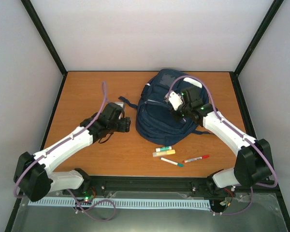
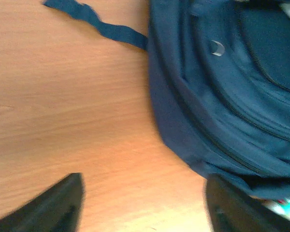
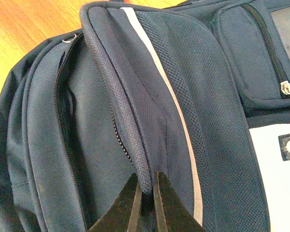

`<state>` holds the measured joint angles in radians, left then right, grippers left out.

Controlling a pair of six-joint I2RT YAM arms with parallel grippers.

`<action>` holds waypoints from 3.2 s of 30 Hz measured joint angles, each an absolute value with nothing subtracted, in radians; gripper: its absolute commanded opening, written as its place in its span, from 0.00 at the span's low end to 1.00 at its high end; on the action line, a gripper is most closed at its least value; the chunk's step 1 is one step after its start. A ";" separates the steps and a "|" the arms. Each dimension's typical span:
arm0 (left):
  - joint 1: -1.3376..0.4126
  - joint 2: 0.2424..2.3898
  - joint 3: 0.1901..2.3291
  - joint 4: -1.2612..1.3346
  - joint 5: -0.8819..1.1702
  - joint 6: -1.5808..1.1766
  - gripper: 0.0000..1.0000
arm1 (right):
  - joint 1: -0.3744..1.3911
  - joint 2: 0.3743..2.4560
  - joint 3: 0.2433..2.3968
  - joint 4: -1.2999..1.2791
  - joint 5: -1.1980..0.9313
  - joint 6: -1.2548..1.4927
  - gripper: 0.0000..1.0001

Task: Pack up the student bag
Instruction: Move the stationery to the center of the board, then pick up the stationery from the center of the board.

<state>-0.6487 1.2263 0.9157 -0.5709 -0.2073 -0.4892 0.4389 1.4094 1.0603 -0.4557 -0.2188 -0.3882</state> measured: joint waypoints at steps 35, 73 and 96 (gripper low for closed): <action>-1.251 1.511 1.014 -0.392 0.074 -0.036 0.51 | 0.439 1.409 1.032 -0.444 -0.222 -0.427 0.03; -1.281 1.954 1.232 -0.395 0.030 0.186 0.24 | 0.432 1.409 1.031 -0.444 -0.227 -0.430 0.03; -1.282 1.725 0.986 -0.564 -0.033 -0.075 0.29 | 0.431 1.409 1.031 -0.445 -0.234 -0.429 0.03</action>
